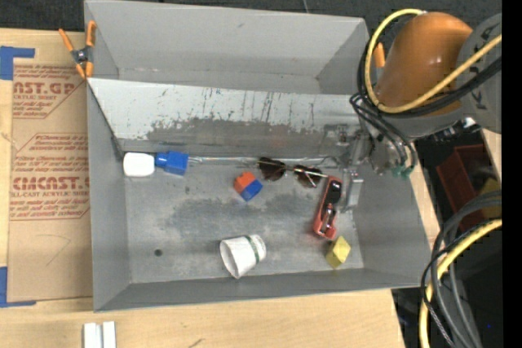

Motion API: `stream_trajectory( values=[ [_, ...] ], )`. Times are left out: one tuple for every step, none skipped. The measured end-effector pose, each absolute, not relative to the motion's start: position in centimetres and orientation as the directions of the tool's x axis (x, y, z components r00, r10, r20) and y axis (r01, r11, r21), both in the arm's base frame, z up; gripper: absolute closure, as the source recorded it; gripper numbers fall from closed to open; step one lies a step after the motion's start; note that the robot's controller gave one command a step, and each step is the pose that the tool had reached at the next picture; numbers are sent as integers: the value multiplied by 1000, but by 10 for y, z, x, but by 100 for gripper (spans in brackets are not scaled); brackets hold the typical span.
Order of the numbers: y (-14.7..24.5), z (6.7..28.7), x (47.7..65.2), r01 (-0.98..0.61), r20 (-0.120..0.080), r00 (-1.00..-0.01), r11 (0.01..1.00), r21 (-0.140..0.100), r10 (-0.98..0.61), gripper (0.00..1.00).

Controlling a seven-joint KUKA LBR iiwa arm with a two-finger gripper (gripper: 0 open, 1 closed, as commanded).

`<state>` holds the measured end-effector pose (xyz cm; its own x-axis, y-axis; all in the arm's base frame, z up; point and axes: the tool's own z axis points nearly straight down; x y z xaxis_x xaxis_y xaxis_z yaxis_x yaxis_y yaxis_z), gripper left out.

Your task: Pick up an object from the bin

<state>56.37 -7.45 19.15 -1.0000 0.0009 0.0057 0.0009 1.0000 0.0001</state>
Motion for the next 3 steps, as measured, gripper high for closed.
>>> stream_trajectory(
  values=[
    [-74,196,565,0,-2,-1000,1000,-1,0,0],
    [-85,157,566,-222,-9,-975,975,-3,-222,0],
    [-107,130,559,-453,-1,-892,892,0,-453,0]
  ],
)
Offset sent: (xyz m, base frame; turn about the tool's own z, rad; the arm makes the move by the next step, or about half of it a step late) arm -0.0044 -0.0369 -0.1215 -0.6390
